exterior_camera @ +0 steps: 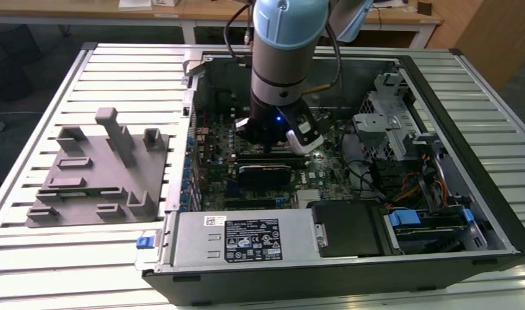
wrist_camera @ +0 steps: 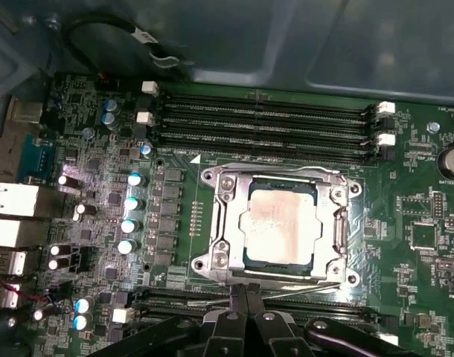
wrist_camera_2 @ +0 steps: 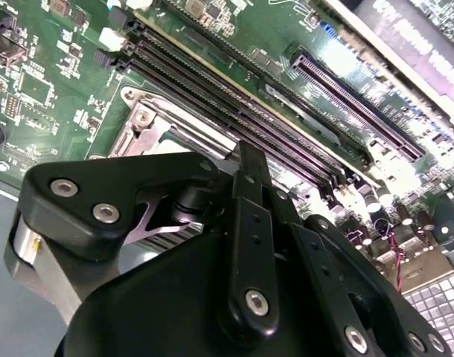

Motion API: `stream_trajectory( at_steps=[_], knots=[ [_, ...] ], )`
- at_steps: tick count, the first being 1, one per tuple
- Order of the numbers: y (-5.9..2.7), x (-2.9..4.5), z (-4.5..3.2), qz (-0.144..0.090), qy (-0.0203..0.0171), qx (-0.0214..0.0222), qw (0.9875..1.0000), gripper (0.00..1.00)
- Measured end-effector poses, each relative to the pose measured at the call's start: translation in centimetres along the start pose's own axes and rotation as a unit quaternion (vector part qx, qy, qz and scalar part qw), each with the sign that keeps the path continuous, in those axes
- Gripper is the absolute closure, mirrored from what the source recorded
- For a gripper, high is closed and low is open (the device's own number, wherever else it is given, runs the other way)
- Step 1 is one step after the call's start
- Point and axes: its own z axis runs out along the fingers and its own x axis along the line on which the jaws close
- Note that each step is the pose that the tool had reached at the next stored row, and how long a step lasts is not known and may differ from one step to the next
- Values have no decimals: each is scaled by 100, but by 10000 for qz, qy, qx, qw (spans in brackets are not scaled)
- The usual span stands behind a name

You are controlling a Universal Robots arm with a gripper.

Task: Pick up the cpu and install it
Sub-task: 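Install the second cpu locking lever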

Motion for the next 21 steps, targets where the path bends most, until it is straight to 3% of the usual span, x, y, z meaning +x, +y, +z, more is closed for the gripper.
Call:
stream_trajectory(
  at_steps=[8,18,21],
  knots=[
    [-15,26,53,-2,-2,-43,10000,89],
    [-50,76,73,-13,-7,-150,9999,89],
    [-62,95,78,-15,-10,-201,9998,89]
  ],
)
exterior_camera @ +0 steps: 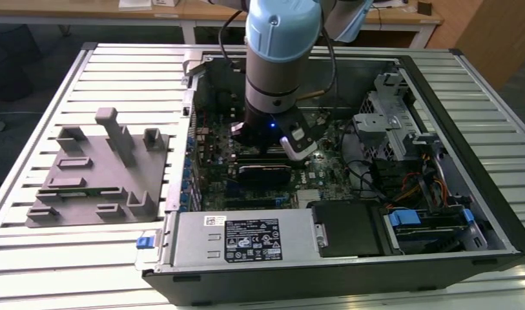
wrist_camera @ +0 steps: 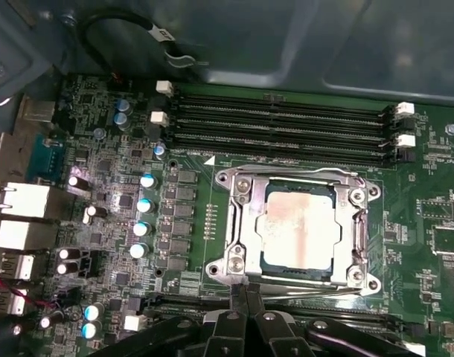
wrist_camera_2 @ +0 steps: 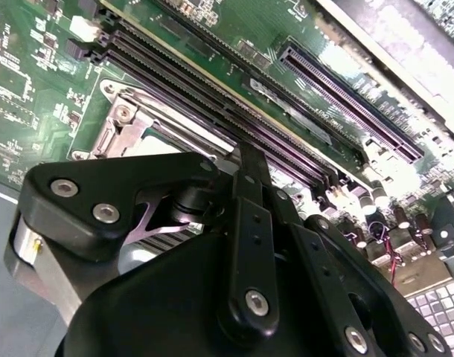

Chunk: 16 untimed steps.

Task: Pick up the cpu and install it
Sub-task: 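Install the second cpu locking lever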

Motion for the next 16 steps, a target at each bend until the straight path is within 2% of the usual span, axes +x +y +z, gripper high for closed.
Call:
stream_trajectory(
  at_steps=[4,9,12,16],
  knots=[
    [-17,37,2,-3,-5,-76,10000,89],
    [-70,82,-2,-8,-9,-142,9999,89],
    [-86,125,2,-11,-17,-203,9998,89],
    [-90,135,22,-12,-23,-289,9996,89]
  ],
)
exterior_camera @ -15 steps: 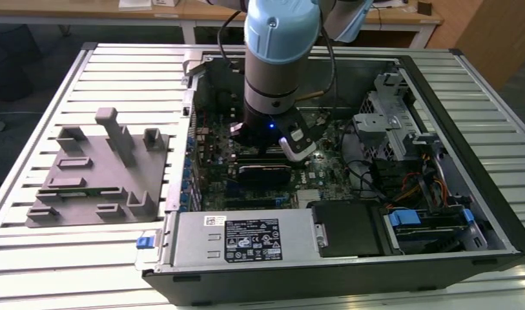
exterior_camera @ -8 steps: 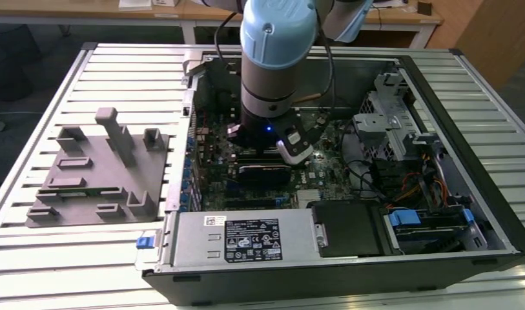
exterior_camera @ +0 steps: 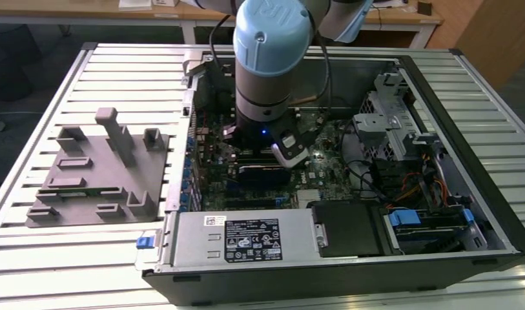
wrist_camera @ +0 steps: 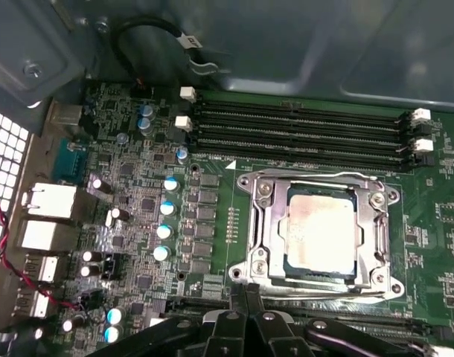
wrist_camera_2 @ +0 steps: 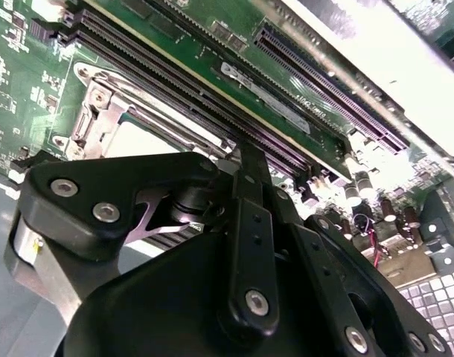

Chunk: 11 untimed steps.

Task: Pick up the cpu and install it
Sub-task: 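Install the second cpu locking lever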

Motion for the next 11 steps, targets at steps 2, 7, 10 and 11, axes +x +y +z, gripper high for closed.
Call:
stream_trajectory(
  at_steps=[2,7,10,11],
  knots=[
    [-3,2,12,0,-2,-28,10000,89],
    [-7,6,28,-1,-5,-80,10000,89],
    [-9,7,37,-1,-8,-127,9999,89],
    [-9,8,40,-1,-9,-140,9999,89]
  ],
)
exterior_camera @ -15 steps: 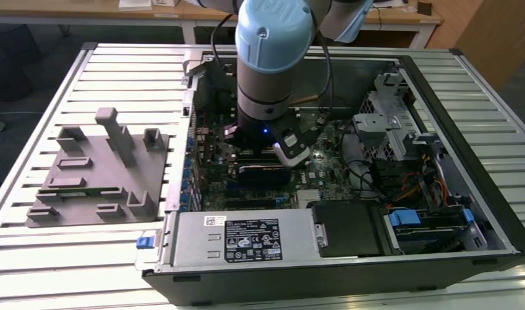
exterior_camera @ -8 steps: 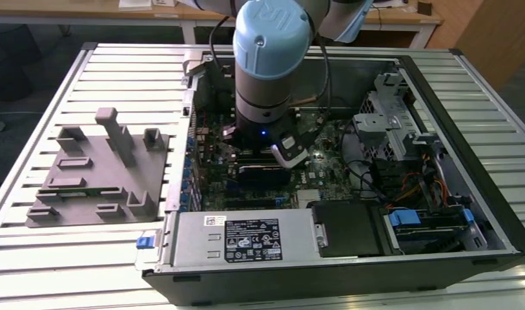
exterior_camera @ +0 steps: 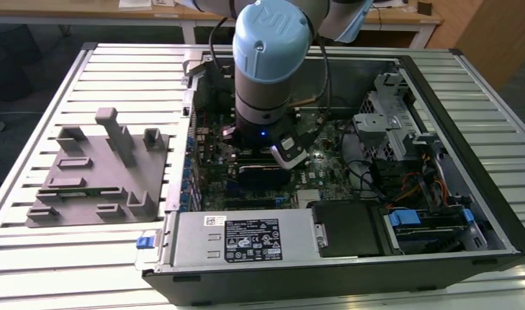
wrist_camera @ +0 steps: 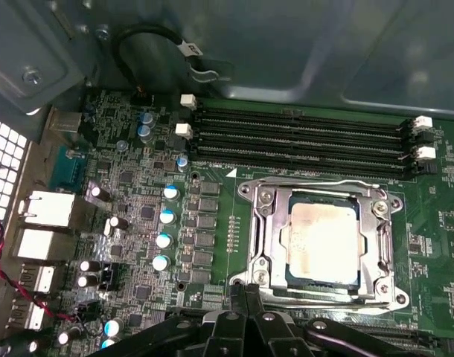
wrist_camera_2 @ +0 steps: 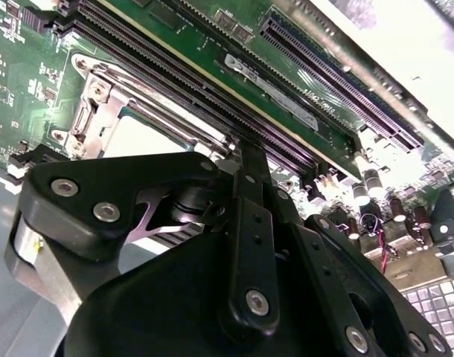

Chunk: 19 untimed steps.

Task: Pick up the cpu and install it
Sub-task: 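Install the second cpu locking lever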

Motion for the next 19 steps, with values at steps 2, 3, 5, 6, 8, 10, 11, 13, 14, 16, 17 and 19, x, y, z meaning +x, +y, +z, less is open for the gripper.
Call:
stream_trajectory(
  at_steps=[2,3,5,6,8,10,11,13,14,16,17,19],
  knots=[
    [1,0,5,-1,-2,-20,10000,89],
    [1,1,8,-1,-2,-28,10000,89],
    [-1,5,14,-1,-3,-37,10000,89],
    [-1,7,17,-1,-3,-42,10000,89],
    [2,12,19,-1,-3,-48,10000,89],
    [6,16,21,-1,-3,-49,10000,89],
    [8,17,22,-1,-3,-50,10000,89],
    [18,18,25,-1,-3,-50,10000,89],
    [22,18,26,-1,-3,-51,10000,89],
    [29,20,29,-1,-4,-56,10000,89],
    [31,21,30,-1,-4,-60,10000,89],
    [33,24,31,-1,-4,-67,10000,89]
  ],
)
